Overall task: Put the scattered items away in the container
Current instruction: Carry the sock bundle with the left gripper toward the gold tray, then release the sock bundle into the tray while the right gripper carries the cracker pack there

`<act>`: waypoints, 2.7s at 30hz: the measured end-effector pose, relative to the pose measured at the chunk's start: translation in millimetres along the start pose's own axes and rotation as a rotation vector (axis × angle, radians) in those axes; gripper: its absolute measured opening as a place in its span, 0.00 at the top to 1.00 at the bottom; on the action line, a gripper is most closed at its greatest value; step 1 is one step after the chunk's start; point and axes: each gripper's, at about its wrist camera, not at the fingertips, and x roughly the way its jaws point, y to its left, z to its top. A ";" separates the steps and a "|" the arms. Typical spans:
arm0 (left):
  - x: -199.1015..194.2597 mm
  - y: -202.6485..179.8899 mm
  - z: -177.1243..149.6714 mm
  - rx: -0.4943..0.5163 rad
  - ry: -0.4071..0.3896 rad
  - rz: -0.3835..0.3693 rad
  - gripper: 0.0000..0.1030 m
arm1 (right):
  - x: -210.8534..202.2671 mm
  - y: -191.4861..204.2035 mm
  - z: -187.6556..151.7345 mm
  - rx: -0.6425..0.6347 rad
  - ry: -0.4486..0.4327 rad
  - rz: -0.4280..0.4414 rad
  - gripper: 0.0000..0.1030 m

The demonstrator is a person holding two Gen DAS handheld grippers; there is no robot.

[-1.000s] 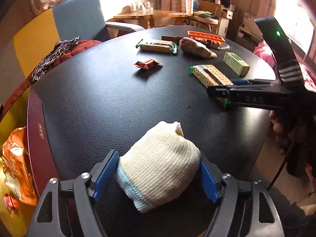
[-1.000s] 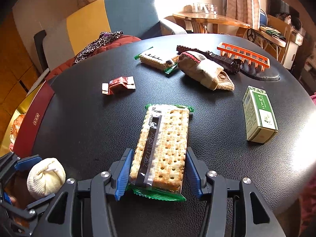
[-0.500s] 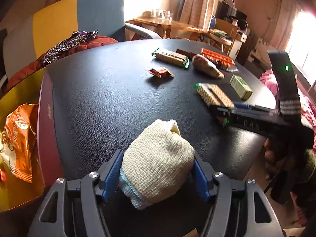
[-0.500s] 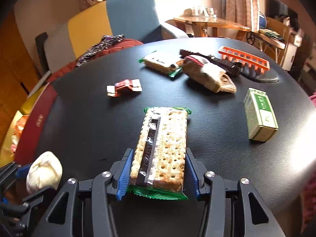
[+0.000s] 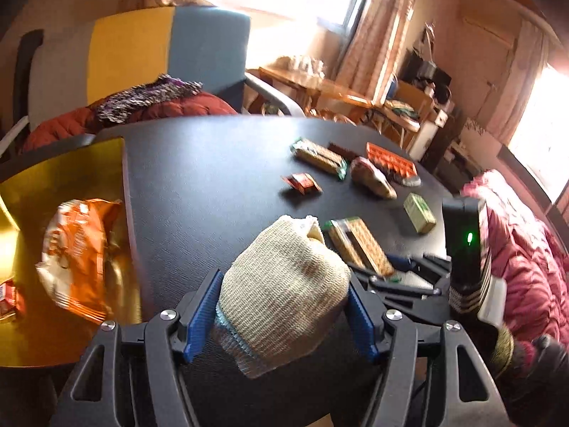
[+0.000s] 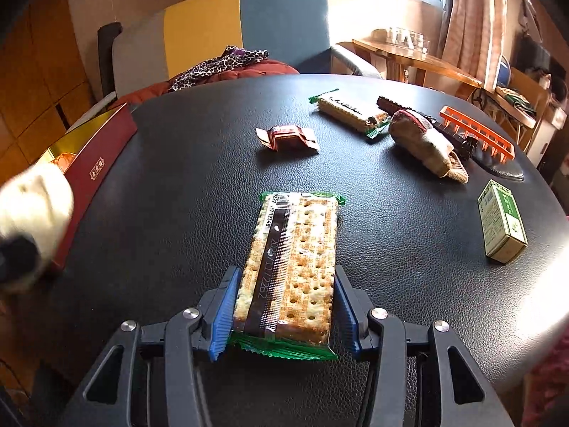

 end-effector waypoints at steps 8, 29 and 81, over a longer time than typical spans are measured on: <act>-44.1 78.3 18.4 -0.187 -0.107 0.175 0.35 | 1.4 3.1 0.5 -0.021 0.000 -0.012 0.50; -14.5 188.9 -7.8 -0.300 0.078 0.575 0.34 | 1.2 5.3 0.4 -0.038 0.006 -0.021 0.50; -105.9 191.3 -71.8 -0.463 -0.063 0.546 0.30 | 11.8 310.5 96.8 -0.448 0.023 0.460 0.52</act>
